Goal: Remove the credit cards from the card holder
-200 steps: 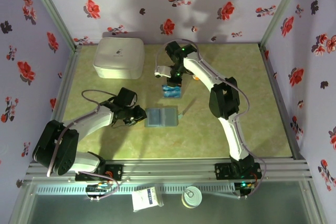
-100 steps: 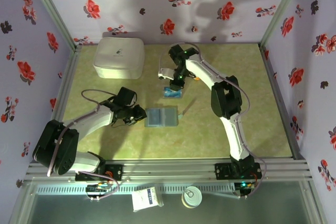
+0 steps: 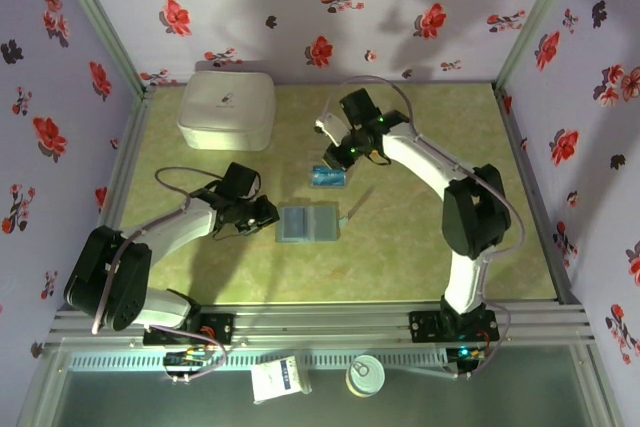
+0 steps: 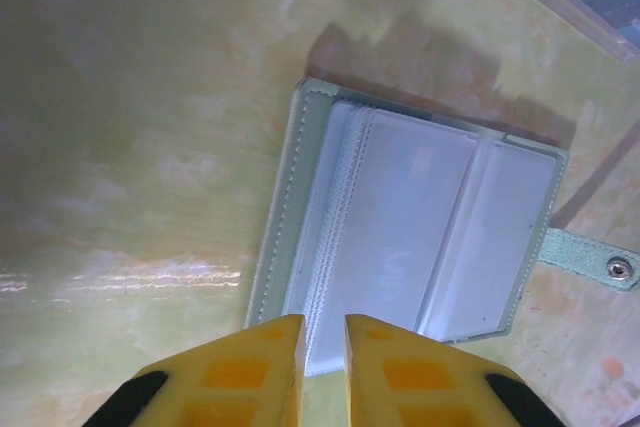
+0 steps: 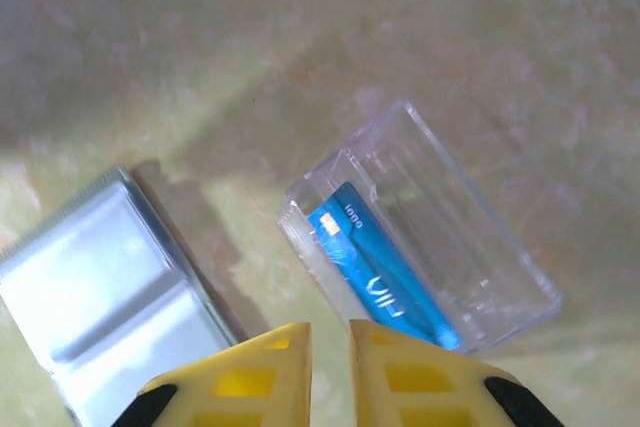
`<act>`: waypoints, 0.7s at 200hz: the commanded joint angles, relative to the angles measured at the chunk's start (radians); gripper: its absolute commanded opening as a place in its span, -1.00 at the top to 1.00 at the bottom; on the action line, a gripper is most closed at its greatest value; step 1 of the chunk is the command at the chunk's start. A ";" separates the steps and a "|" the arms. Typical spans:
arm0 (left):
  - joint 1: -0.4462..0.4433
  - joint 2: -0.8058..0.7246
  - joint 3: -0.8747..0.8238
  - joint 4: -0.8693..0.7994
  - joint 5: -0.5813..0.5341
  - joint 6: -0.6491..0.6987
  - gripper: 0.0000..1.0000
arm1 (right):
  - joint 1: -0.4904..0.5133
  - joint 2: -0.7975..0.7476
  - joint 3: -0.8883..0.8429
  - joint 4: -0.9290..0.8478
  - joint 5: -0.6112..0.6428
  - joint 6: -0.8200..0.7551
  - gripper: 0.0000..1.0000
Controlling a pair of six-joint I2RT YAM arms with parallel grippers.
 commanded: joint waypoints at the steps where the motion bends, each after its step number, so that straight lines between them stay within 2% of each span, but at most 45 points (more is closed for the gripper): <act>1: 0.007 0.021 0.014 0.025 0.017 0.015 0.68 | 0.020 -0.074 -0.150 0.240 -0.016 0.369 0.66; 36: 0.007 0.037 0.000 0.062 0.039 0.005 0.74 | 0.070 -0.172 -0.397 0.498 0.001 0.739 0.75; 54: 0.007 0.048 -0.008 0.076 0.050 0.002 0.78 | 0.103 -0.179 -0.464 0.564 -0.002 0.899 0.76; 95: 0.007 0.073 -0.025 0.092 0.058 0.005 0.86 | 0.183 -0.111 -0.459 0.494 -0.042 1.010 0.70; 140: 0.007 0.113 -0.025 0.086 0.054 0.018 0.91 | 0.225 -0.067 -0.471 0.550 -0.083 1.092 0.50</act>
